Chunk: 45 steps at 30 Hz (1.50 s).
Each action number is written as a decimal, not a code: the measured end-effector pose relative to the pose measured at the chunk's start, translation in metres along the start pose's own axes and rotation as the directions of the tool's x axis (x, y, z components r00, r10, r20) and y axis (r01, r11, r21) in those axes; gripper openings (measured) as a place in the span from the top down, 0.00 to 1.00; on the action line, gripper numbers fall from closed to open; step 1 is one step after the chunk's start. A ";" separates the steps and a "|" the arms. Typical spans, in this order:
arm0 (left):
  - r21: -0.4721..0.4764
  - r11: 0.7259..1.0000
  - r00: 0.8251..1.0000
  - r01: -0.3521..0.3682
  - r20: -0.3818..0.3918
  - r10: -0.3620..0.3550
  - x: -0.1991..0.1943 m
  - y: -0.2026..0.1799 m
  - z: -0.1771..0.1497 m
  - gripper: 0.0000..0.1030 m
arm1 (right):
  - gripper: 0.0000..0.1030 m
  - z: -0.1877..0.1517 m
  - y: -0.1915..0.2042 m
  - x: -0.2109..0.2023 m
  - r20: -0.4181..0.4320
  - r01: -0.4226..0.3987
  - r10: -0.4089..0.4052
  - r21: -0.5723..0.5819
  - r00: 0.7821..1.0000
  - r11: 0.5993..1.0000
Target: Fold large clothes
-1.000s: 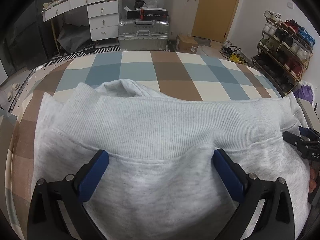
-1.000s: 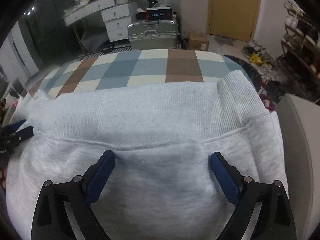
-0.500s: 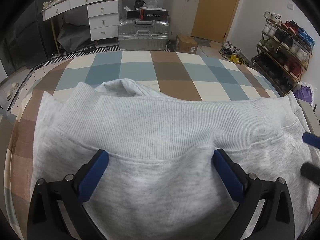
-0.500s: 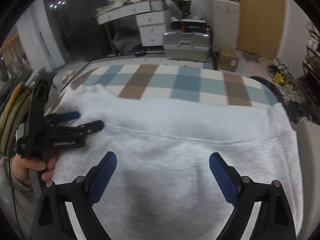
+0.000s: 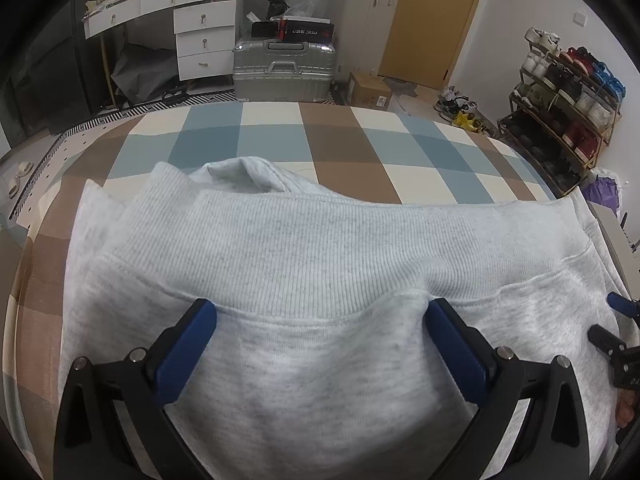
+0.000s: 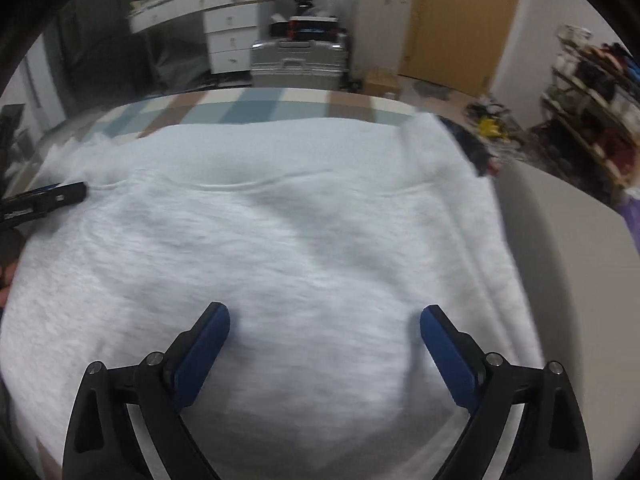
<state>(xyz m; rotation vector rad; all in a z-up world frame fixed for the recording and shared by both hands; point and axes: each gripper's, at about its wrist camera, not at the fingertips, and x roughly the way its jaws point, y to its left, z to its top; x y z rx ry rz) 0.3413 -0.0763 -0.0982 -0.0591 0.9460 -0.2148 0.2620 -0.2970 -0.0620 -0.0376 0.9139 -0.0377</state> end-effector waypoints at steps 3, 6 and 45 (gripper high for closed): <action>0.000 1.000 1.000 0.001 0.000 -0.001 0.000 0.001 0.000 0.01 | 0.07 -0.007 -0.031 0.002 -0.035 -0.015 0.019 0.114 0.999 0.993; 0.001 1.000 1.000 -0.001 -0.001 0.001 0.001 0.001 0.001 0.01 | 0.07 -0.009 -0.024 -0.011 -0.014 0.013 -0.011 0.114 1.000 0.993; 0.325 0.938 0.992 0.123 -0.022 -0.123 -0.095 -0.107 -0.135 0.03 | 0.05 -0.051 0.118 -0.057 0.048 -0.246 0.255 -0.135 0.966 0.960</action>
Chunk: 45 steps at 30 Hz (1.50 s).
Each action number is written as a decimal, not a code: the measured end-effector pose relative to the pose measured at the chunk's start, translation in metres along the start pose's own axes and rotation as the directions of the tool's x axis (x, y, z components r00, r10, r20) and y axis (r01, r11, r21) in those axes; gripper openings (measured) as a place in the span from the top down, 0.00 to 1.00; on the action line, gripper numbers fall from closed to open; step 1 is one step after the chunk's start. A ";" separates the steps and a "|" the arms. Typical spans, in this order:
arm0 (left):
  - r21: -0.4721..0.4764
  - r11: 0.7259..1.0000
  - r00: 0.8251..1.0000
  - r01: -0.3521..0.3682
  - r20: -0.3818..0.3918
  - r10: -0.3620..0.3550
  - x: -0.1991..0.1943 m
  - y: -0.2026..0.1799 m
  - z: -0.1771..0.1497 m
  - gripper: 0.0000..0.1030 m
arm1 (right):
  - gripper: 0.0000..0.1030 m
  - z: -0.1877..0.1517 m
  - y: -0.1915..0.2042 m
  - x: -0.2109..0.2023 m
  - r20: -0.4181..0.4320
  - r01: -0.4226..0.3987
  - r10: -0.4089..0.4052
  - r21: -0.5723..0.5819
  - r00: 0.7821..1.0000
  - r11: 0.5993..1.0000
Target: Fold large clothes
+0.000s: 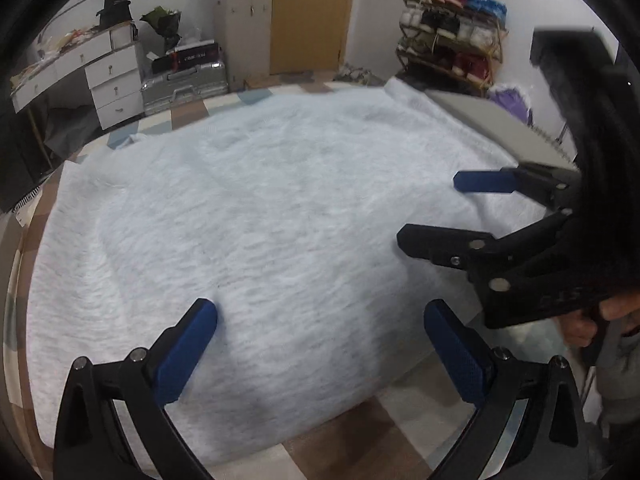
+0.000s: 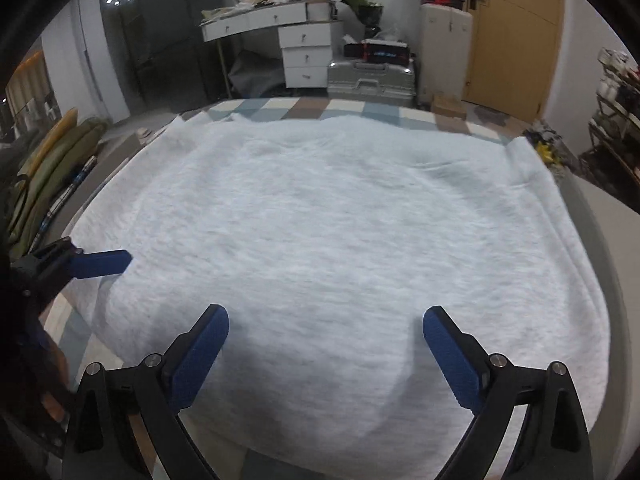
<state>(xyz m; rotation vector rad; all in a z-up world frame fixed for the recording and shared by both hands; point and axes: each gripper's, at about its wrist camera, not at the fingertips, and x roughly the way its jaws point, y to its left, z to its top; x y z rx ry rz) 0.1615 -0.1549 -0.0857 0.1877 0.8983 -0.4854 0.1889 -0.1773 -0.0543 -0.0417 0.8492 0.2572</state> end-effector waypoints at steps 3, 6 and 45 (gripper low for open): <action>0.068 0.997 0.999 -0.023 0.034 0.021 0.002 -0.002 -0.007 0.02 | 0.04 -0.015 -0.010 0.009 0.017 -0.008 0.009 -0.040 1.000 0.999; 0.067 0.998 0.999 -0.021 0.029 0.019 -0.001 0.001 -0.008 0.02 | 0.04 -0.033 -0.041 -0.003 0.004 0.046 -0.046 -0.006 0.999 0.999; -0.734 0.677 0.987 0.053 0.141 0.076 -0.079 0.137 -0.112 0.10 | 0.02 -0.028 -0.020 -0.011 0.029 -0.023 0.021 0.072 0.999 0.997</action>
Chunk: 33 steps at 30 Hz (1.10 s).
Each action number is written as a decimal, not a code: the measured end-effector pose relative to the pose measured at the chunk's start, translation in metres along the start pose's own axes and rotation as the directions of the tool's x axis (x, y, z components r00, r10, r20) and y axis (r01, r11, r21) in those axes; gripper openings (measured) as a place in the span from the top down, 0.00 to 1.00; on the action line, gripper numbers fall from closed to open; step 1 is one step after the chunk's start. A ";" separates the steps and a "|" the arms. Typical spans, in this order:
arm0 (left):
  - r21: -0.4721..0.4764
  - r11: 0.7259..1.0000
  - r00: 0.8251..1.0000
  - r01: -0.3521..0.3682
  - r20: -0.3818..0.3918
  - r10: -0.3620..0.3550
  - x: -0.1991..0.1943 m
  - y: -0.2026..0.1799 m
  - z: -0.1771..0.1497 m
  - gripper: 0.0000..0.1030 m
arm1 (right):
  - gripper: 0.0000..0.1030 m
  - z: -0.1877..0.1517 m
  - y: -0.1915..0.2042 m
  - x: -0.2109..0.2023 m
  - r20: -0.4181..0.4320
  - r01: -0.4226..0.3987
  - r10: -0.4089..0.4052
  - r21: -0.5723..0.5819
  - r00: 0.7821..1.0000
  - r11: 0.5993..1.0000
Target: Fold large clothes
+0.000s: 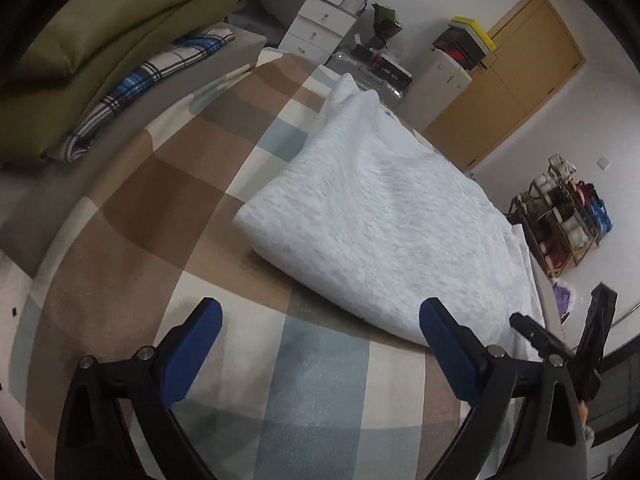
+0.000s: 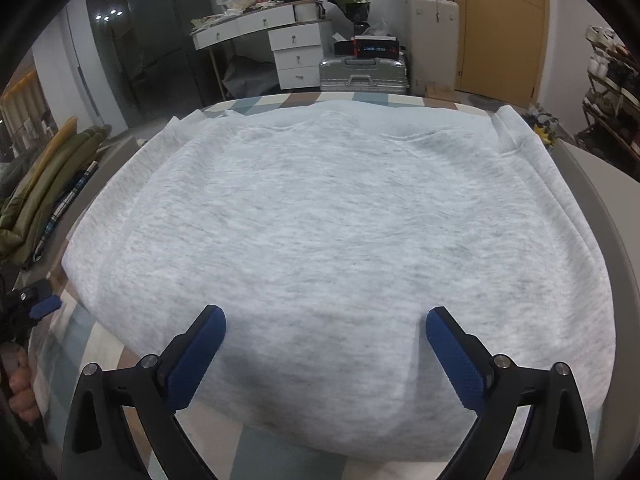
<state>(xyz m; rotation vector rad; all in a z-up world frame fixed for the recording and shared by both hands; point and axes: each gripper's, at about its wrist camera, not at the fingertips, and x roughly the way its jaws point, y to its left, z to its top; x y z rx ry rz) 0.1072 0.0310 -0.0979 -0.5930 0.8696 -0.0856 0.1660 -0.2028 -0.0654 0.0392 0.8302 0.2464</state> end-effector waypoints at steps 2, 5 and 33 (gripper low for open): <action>-0.010 1.000 1.000 0.016 0.017 -0.016 0.010 -0.005 0.008 0.14 | 0.02 -0.006 0.007 -0.005 0.002 -0.008 0.008 -0.018 1.000 1.000; -0.024 1.000 0.999 -0.006 0.040 0.006 0.024 -0.013 0.018 0.32 | 0.02 -0.013 0.011 -0.010 0.003 -0.020 0.020 -0.035 1.000 0.999; -0.109 0.977 0.955 -0.185 0.213 0.205 -0.052 0.034 -0.026 0.93 | 0.17 -0.069 -0.129 -0.079 0.011 0.148 -0.165 0.386 0.986 0.911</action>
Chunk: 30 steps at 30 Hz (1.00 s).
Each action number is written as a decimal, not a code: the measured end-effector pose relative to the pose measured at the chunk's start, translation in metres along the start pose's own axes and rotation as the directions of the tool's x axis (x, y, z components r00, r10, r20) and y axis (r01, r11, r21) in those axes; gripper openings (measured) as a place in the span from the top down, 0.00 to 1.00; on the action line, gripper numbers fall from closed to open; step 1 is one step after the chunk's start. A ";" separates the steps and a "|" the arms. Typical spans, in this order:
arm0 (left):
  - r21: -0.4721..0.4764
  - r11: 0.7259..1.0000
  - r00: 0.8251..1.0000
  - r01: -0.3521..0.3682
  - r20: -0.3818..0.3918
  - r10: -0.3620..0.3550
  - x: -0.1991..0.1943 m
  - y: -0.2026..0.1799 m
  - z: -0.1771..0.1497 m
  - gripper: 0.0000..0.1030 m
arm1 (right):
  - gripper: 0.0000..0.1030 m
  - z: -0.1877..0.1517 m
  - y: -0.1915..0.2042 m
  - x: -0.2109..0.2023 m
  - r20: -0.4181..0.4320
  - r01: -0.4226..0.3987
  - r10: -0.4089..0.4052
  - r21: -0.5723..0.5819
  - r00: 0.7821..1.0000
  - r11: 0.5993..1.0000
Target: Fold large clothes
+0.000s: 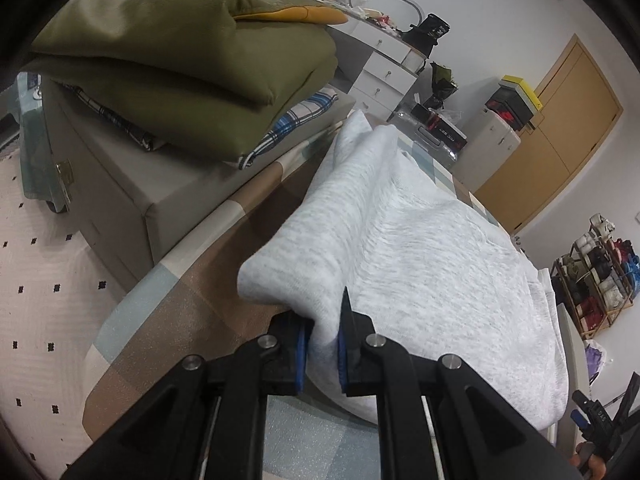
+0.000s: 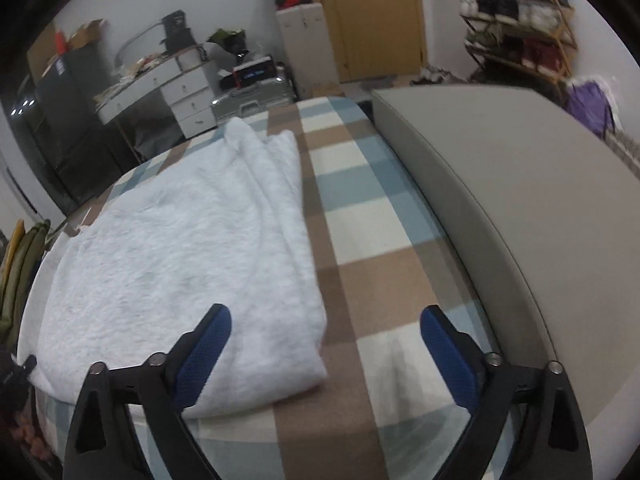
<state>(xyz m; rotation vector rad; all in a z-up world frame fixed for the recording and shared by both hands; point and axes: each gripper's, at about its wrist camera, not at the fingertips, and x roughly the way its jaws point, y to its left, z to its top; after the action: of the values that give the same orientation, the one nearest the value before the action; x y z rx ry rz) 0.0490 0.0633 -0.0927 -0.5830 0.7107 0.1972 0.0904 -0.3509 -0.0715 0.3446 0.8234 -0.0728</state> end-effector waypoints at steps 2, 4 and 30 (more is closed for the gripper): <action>0.012 1.000 1.000 -0.002 0.004 0.002 -0.002 -0.001 -0.001 0.93 | 0.38 -0.004 -0.008 0.010 -0.044 -0.074 0.077 0.051 0.996 0.996; 0.011 1.000 1.000 0.004 0.002 -0.004 -0.003 0.001 -0.002 0.93 | 0.52 -0.007 -0.009 0.018 -0.061 -0.134 0.139 0.075 0.988 0.988; 0.183 0.974 0.979 -0.132 0.180 0.099 -0.091 -0.003 -0.002 0.51 | 0.29 -0.035 0.051 -0.088 0.154 -0.052 0.093 -0.249 0.984 0.967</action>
<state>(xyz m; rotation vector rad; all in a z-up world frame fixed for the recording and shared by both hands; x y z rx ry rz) -0.0189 0.0616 -0.0323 -0.3341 0.5905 0.2795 0.0154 -0.2977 -0.0156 0.1335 0.6465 0.0680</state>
